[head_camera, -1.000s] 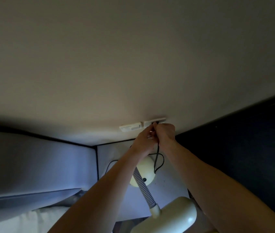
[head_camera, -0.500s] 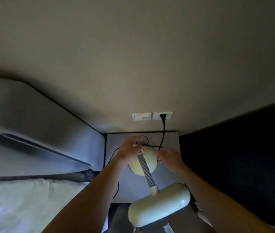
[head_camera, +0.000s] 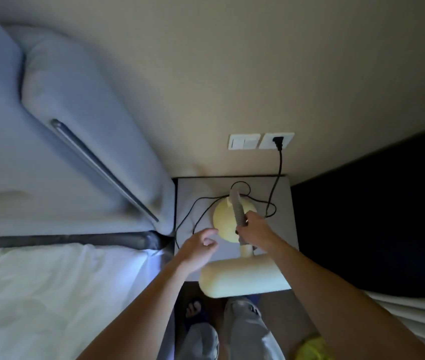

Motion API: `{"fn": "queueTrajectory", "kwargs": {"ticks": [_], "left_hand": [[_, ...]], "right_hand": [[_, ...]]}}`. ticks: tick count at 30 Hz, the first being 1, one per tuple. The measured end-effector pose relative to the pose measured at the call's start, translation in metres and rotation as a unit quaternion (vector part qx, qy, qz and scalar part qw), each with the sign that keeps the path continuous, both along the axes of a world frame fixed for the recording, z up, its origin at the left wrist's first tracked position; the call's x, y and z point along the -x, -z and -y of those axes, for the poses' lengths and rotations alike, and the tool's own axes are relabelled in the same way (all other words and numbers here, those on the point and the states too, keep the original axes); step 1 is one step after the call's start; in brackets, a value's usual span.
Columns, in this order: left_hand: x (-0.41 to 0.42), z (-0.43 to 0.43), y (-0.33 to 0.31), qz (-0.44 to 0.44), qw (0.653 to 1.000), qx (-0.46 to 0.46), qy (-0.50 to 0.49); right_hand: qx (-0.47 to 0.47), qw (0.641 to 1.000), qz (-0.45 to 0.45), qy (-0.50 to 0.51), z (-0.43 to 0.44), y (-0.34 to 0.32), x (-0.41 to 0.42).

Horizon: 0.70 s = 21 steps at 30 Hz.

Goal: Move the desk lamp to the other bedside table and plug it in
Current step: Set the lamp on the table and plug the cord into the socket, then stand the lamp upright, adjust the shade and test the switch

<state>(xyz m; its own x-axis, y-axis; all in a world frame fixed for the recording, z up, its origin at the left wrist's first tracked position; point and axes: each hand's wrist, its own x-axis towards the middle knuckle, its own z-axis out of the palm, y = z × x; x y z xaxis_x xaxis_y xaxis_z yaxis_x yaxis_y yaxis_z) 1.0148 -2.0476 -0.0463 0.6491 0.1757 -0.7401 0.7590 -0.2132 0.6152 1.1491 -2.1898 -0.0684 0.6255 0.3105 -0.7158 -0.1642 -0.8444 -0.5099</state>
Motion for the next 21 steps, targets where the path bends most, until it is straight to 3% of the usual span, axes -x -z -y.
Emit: {"fn": "queueTrajectory", "kwargs": {"ticks": [3, 7, 11, 17, 19, 21], "left_hand": [[0.022, 0.0, 0.009, 0.017, 0.999, -0.017, -0.03], [0.037, -0.002, 0.015, 0.033, 0.997, -0.01, -0.076], [0.046, -0.009, 0.036, 0.031, 0.991, 0.019, -0.125], [0.039, -0.005, 0.063, 0.082, 0.971, 0.169, -0.147], [0.038, -0.006, 0.096, 0.135, 0.976, 0.115, -0.13], [0.028, -0.006, 0.136, 0.188, 0.976, -0.01, -0.113]], "right_hand": [[-0.042, 0.994, -0.058, 0.086, -0.012, 0.0, -0.001], [-0.072, 0.986, -0.086, 0.122, -0.014, 0.009, 0.01], [-0.101, 0.989, -0.073, 0.085, -0.005, 0.011, 0.005], [-0.119, 0.993, -0.006, -0.017, 0.005, 0.013, -0.013], [-0.14, 0.989, -0.008, -0.04, 0.008, 0.014, -0.018], [-0.151, 0.985, 0.0, -0.083, 0.011, 0.004, -0.023]]}}
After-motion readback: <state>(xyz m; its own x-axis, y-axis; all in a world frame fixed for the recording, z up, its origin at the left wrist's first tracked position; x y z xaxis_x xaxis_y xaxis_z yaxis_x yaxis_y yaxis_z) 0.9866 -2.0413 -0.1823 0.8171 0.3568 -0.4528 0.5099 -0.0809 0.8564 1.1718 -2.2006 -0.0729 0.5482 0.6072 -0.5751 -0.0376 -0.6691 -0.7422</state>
